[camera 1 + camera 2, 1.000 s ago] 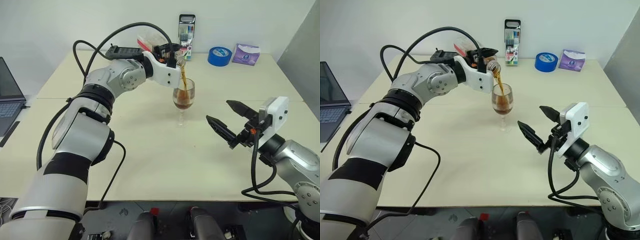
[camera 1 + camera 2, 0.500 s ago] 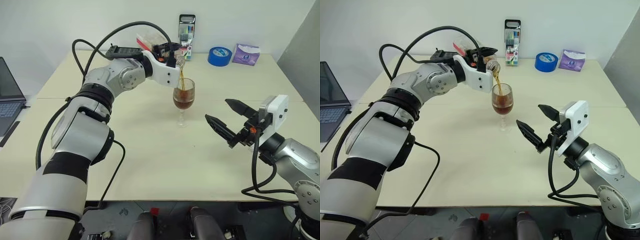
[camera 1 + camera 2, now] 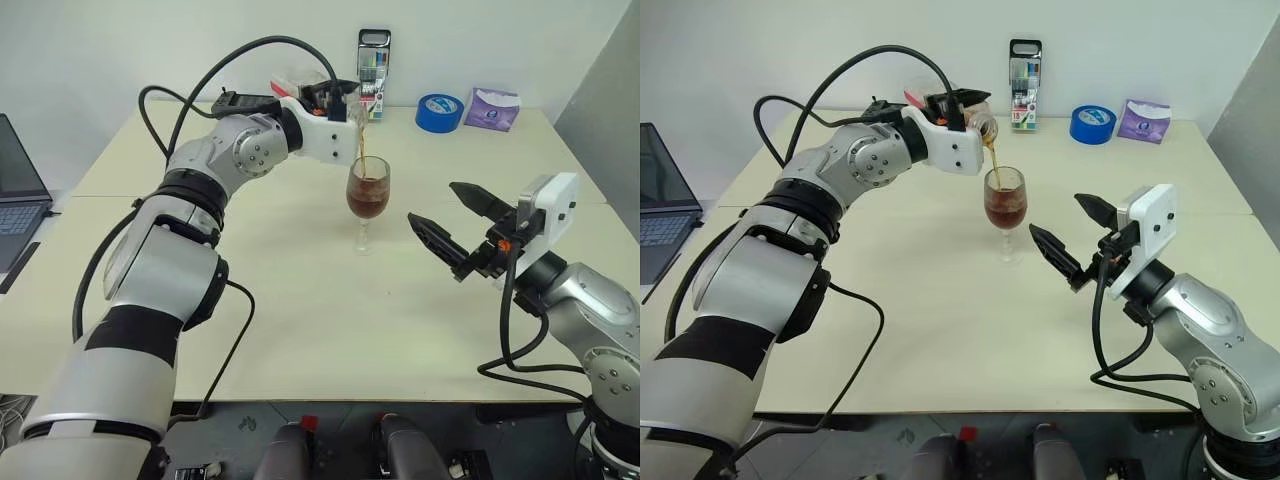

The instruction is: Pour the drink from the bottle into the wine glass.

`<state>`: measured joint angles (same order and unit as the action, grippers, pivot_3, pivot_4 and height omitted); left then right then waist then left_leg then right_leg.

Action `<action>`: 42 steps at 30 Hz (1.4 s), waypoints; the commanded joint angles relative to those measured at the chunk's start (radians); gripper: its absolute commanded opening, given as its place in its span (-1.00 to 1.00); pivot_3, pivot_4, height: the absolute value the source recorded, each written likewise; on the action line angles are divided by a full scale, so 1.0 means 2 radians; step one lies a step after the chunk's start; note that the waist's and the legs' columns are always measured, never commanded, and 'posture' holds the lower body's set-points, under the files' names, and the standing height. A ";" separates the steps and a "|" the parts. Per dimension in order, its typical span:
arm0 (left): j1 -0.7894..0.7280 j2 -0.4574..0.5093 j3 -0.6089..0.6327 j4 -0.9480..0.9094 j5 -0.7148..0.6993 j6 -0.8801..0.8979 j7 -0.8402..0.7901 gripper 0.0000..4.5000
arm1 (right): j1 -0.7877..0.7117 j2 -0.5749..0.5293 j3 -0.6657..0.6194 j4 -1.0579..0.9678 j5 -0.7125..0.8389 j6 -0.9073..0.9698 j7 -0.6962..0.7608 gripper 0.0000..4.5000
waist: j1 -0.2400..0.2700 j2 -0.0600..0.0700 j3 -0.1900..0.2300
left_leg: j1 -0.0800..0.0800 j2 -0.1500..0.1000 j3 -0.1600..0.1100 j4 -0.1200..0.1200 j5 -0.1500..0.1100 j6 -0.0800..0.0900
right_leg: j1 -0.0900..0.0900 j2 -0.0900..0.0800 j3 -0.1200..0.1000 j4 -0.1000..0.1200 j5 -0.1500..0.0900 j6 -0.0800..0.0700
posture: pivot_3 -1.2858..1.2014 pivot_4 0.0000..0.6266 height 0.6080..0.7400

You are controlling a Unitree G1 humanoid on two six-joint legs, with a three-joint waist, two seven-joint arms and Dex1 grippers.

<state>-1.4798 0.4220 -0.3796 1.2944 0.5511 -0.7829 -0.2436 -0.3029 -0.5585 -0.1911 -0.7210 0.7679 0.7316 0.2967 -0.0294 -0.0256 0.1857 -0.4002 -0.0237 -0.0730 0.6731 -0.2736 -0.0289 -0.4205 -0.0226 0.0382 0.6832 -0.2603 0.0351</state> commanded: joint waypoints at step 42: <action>0.311 0.002 0.311 -0.290 -0.346 0.416 -0.019 0.99 | -0.258 0.072 0.223 0.114 -0.088 0.184 0.027 1.00 | -0.001 -0.001 -0.001 | -0.001 0.000 -0.002 0.003 0.000 0.000 | -0.002 -0.003 0.000 0.004 0.000 0.000 | 0.03 -0.52 1.00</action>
<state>-0.8571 0.4066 0.2328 0.7750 -0.1365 0.0444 -0.2932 -0.8164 -0.4112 0.2762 -0.4764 0.6024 1.1085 0.3384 -0.0314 -0.0283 0.1829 -0.4020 -0.0230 -0.0771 0.6791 -0.2737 -0.0288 -0.4246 -0.0294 0.0377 0.6911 -0.2606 0.0356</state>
